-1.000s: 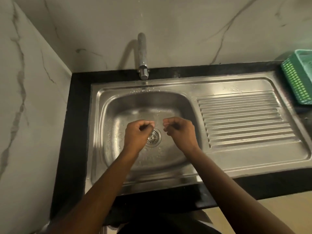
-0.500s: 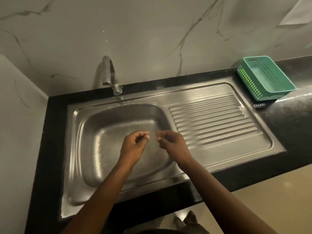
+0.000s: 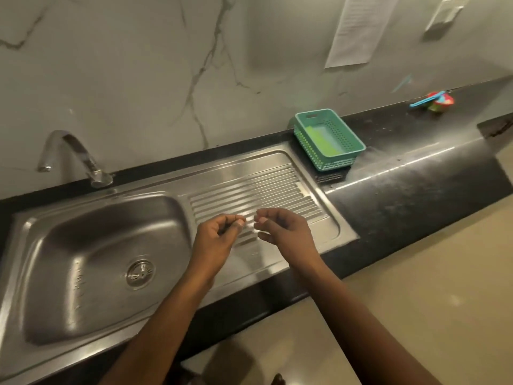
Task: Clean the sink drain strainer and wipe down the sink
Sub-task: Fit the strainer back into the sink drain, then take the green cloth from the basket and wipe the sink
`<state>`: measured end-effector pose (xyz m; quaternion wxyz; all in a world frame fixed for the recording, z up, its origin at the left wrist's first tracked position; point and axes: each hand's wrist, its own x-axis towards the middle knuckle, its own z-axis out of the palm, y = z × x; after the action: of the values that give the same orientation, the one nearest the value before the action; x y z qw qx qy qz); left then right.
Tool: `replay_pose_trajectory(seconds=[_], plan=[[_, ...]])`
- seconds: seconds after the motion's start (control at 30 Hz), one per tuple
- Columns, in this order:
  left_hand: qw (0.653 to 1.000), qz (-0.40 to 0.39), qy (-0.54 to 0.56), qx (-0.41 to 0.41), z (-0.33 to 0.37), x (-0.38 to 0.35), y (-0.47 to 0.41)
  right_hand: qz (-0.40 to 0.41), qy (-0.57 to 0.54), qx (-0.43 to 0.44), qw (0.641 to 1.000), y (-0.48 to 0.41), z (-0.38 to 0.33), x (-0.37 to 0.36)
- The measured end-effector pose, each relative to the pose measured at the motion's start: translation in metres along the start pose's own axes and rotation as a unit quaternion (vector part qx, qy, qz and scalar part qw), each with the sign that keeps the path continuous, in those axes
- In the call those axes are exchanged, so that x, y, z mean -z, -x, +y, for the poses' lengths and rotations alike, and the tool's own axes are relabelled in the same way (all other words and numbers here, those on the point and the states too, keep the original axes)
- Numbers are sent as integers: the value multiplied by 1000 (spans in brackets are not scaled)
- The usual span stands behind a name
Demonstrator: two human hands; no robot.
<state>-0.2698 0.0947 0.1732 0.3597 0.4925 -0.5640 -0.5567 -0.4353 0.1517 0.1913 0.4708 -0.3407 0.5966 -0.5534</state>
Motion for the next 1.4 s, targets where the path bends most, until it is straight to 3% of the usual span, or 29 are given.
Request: replay_pose_trajectory(seconds=[0.33,0.83,1.2,1.4], plan=[[999,-43,-2,-32,50,-121,-5,50,-6,12,999,-4,-28,111],[998,-62,-8,-22,66,-171,-91,93,48,24,994,-99,-47,174],[1000,20,-14,2,70,-195,-129,16,207,46,977,-241,-71,218],[996,90,-5,11,59,-222,-136,-45,423,51,903,-337,-62,244]])
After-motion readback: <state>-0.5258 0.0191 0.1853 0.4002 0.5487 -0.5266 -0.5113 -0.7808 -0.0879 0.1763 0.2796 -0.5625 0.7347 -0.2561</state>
